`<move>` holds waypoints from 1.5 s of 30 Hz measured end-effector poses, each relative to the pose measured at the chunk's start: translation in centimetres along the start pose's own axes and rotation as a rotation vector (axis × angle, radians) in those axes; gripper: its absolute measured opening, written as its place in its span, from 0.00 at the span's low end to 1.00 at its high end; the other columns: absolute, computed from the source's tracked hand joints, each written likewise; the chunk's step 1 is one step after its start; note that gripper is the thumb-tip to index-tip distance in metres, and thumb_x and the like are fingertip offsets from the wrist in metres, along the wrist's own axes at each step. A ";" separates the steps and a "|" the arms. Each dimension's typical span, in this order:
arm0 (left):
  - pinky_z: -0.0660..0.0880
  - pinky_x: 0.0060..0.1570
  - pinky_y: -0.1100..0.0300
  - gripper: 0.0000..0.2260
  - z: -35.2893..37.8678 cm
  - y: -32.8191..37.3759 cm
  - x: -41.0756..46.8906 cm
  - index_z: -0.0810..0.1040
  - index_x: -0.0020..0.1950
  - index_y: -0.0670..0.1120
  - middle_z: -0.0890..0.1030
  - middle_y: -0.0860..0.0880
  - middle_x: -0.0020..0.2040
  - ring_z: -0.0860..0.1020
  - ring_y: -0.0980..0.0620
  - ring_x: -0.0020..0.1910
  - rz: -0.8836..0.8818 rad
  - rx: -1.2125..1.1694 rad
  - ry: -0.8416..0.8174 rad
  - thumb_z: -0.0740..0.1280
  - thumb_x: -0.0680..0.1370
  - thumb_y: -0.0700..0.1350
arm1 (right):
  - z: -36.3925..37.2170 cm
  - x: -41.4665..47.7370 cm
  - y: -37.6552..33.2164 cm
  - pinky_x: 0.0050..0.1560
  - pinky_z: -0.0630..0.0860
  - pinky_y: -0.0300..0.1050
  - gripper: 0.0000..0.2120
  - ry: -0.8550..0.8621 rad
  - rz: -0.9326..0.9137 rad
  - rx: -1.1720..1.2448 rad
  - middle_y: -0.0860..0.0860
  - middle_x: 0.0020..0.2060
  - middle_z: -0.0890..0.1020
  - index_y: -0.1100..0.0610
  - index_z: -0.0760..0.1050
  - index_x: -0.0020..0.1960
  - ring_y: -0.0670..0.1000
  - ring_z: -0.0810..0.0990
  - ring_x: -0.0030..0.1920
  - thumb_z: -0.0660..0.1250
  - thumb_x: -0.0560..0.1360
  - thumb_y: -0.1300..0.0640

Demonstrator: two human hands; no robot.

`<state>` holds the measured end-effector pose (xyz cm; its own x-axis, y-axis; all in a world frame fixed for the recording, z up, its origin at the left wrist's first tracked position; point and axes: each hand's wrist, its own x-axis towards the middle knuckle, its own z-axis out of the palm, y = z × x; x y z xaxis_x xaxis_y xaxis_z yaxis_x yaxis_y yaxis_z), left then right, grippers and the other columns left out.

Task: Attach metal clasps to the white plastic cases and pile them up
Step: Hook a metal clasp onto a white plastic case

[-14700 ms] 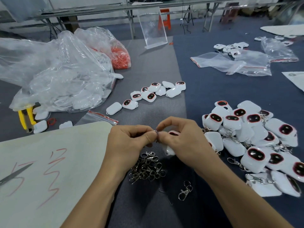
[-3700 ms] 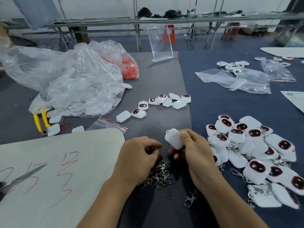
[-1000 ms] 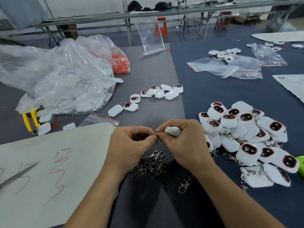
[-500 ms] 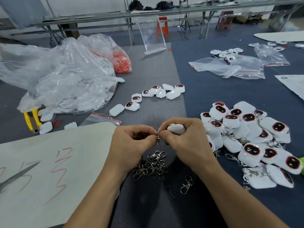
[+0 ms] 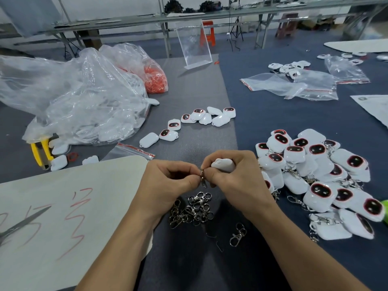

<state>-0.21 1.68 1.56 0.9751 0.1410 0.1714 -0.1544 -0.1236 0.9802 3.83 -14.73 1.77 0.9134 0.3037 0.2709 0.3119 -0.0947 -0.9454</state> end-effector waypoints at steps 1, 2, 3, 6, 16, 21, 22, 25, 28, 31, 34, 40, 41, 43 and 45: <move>0.75 0.35 0.67 0.06 0.0 0.0 0.0 0.88 0.36 0.53 0.85 0.51 0.32 0.79 0.58 0.32 0.002 0.002 0.008 0.75 0.61 0.44 | 0.1 0.1 0.1 0.34 0.78 0.45 0.09 -0.014 0.022 0.043 0.50 0.30 0.83 0.52 0.84 0.37 0.47 0.80 0.31 0.72 0.69 0.65; 0.74 0.34 0.67 0.06 0.1 -0.1 0.0 0.88 0.36 0.52 0.84 0.51 0.32 0.78 0.58 0.31 0.002 0.001 0.017 0.74 0.60 0.46 | 0.1 0.1 0.2 0.34 0.77 0.45 0.09 -0.027 0.039 0.084 0.51 0.29 0.82 0.53 0.84 0.37 0.47 0.80 0.31 0.72 0.69 0.66; 0.73 0.33 0.67 0.06 0.1 -0.2 0.0 0.87 0.35 0.52 0.84 0.51 0.31 0.77 0.58 0.30 0.002 -0.001 0.023 0.74 0.60 0.47 | 0.1 0.1 0.2 0.33 0.77 0.44 0.08 -0.043 0.050 0.120 0.52 0.29 0.82 0.54 0.84 0.37 0.48 0.79 0.31 0.72 0.69 0.67; 0.71 0.31 0.67 0.06 0.1 -0.3 0.0 0.87 0.35 0.50 0.82 0.52 0.30 0.75 0.58 0.29 0.009 0.004 0.031 0.73 0.59 0.47 | 0.2 0.1 0.2 0.32 0.74 0.39 0.07 -0.092 0.074 0.211 0.51 0.29 0.81 0.56 0.83 0.36 0.47 0.78 0.29 0.72 0.69 0.67; 0.72 0.30 0.69 0.08 1.1 0.1 -0.2 0.86 0.33 0.50 0.82 0.52 0.28 0.77 0.60 0.28 0.032 -0.040 0.120 0.72 0.63 0.37 | 0.4 0.1 0.0 0.29 0.70 0.36 0.07 -0.154 0.197 0.521 0.52 0.29 0.78 0.56 0.82 0.36 0.47 0.74 0.28 0.71 0.67 0.66; 0.73 0.30 0.68 0.09 1.4 0.3 -0.2 0.86 0.33 0.51 0.82 0.51 0.28 0.77 0.58 0.28 0.041 -0.050 0.147 0.72 0.63 0.36 | 0.6 -0.1 0.2 0.29 0.69 0.36 0.04 -0.175 0.312 0.649 0.53 0.31 0.77 0.57 0.82 0.36 0.47 0.73 0.30 0.72 0.66 0.64; 0.73 0.30 0.67 0.09 1.5 0.2 -0.2 0.86 0.33 0.51 0.82 0.50 0.28 0.77 0.57 0.28 0.040 -0.043 0.151 0.72 0.63 0.36 | 0.6 -0.1 0.3 0.29 0.69 0.36 0.04 -0.170 0.330 0.648 0.53 0.31 0.77 0.56 0.82 0.36 0.47 0.73 0.30 0.72 0.67 0.64; 0.73 0.31 0.66 0.09 1.4 0.2 -0.2 0.86 0.34 0.50 0.82 0.49 0.29 0.77 0.56 0.28 0.039 -0.031 0.167 0.72 0.63 0.36 | 0.8 -0.1 0.4 0.29 0.69 0.36 0.03 -0.159 0.384 0.643 0.53 0.31 0.77 0.56 0.82 0.36 0.47 0.73 0.30 0.72 0.66 0.63; 0.73 0.30 0.68 0.09 1.5 0.2 -0.2 0.86 0.33 0.49 0.82 0.50 0.29 0.77 0.58 0.28 0.050 -0.030 0.157 0.72 0.63 0.35 | 0.8 -0.1 0.3 0.28 0.70 0.35 0.03 -0.164 0.425 0.696 0.53 0.30 0.77 0.57 0.81 0.36 0.46 0.74 0.28 0.71 0.66 0.63; 0.72 0.30 0.69 0.09 1.4 0.4 -0.3 0.86 0.33 0.49 0.82 0.51 0.28 0.76 0.59 0.28 0.073 -0.020 0.166 0.72 0.63 0.34 | 0.9 -0.1 0.1 0.26 0.68 0.34 0.02 -0.171 0.449 0.737 0.53 0.29 0.77 0.58 0.80 0.35 0.46 0.74 0.26 0.70 0.66 0.63; 0.73 0.31 0.67 0.10 1.2 0.4 -0.2 0.86 0.33 0.51 0.82 0.51 0.29 0.76 0.58 0.28 0.093 0.011 0.180 0.72 0.63 0.35 | 1.0 -0.2 -0.1 0.26 0.66 0.35 0.06 -0.152 0.450 0.672 0.53 0.28 0.77 0.56 0.81 0.34 0.46 0.72 0.26 0.71 0.68 0.65; 0.73 0.31 0.65 0.10 0.9 0.7 -0.2 0.87 0.34 0.52 0.82 0.48 0.29 0.76 0.56 0.30 0.085 0.051 0.171 0.73 0.63 0.37 | 1.1 -0.2 -0.4 0.25 0.63 0.36 0.14 -0.094 0.523 0.612 0.53 0.28 0.77 0.55 0.83 0.32 0.47 0.70 0.26 0.68 0.74 0.66; 0.73 0.32 0.65 0.10 0.9 0.7 -0.2 0.87 0.34 0.52 0.82 0.47 0.29 0.76 0.55 0.30 0.085 0.053 0.167 0.73 0.63 0.37 | 1.2 -0.2 -0.4 0.25 0.63 0.36 0.14 -0.093 0.531 0.608 0.53 0.28 0.77 0.54 0.83 0.32 0.47 0.70 0.26 0.68 0.74 0.66; 0.73 0.32 0.65 0.10 0.8 0.8 -0.2 0.87 0.33 0.53 0.82 0.49 0.29 0.76 0.56 0.30 0.086 0.053 0.160 0.73 0.62 0.37 | 1.2 -0.2 -0.6 0.24 0.63 0.36 0.15 -0.091 0.537 0.598 0.53 0.27 0.77 0.55 0.83 0.31 0.47 0.70 0.25 0.68 0.74 0.66; 0.74 0.33 0.66 0.11 0.6 0.8 -0.2 0.86 0.33 0.53 0.83 0.50 0.29 0.77 0.57 0.30 0.088 0.050 0.148 0.74 0.62 0.36 | 1.2 -0.2 -0.7 0.24 0.63 0.36 0.15 -0.089 0.543 0.591 0.53 0.27 0.77 0.55 0.82 0.31 0.47 0.70 0.25 0.68 0.74 0.66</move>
<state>-0.38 0.93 2.22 0.9235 0.2702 0.2722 -0.2262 -0.1895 0.9555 3.12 -13.58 2.11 0.8658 0.4361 -0.2455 -0.3818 0.2586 -0.8873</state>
